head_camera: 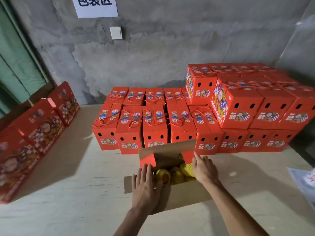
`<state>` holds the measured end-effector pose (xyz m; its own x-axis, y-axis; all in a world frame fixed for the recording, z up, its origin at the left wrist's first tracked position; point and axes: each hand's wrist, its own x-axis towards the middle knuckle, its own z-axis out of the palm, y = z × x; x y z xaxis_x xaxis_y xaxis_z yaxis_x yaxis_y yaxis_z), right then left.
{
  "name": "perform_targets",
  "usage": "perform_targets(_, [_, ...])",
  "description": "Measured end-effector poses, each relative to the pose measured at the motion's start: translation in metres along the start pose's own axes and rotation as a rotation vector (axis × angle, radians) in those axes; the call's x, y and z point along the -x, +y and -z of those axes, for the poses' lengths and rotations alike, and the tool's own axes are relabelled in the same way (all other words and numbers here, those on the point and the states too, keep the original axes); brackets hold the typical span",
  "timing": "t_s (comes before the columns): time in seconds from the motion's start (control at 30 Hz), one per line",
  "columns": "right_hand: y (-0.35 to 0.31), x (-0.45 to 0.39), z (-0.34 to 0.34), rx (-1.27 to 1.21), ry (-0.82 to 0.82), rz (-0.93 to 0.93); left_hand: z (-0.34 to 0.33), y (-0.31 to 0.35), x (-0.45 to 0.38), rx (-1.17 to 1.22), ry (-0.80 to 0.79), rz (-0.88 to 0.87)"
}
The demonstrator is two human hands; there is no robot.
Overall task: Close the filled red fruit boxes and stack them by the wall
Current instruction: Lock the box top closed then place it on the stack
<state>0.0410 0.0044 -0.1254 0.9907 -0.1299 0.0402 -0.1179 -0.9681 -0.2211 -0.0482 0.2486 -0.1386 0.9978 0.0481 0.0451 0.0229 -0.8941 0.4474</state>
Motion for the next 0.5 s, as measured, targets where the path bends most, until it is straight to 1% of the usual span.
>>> perform_targets(0.07, [0.001,0.005,0.002,0.056,0.046,-0.024,0.006,-0.014,-0.012,-0.071,-0.109,-0.047])
perform_targets(0.1, [0.003,0.011,0.001,0.055,0.068,-0.02,0.01,-0.019,-0.018,-0.071,-0.112,-0.076])
perform_targets(0.13, [0.006,0.016,0.0,0.052,0.076,-0.006,0.013,-0.022,-0.023,-0.044,-0.08,-0.104])
perform_targets(0.2, [0.01,0.021,-0.004,-0.001,0.094,0.01,0.017,-0.026,-0.033,0.065,-0.02,-0.089])
perform_targets(0.23, [0.01,0.023,-0.007,-0.103,0.104,0.007,0.017,-0.028,-0.037,0.152,-0.017,-0.056])
perform_targets(0.3, [0.007,0.026,-0.008,-0.39,0.117,0.054,0.018,-0.032,-0.043,0.324,-0.014,-0.019])
perform_targets(0.37, [0.007,0.028,-0.006,-0.556,0.134,0.119,0.021,-0.037,-0.046,0.428,0.04,-0.062])
perform_targets(0.43, [0.015,0.027,0.001,-0.556,0.181,0.171,0.024,-0.042,-0.048,0.409,0.123,-0.106])
perform_targets(0.5, [0.026,0.03,0.007,-0.429,0.247,0.218,0.025,-0.045,-0.048,0.343,0.147,-0.163])
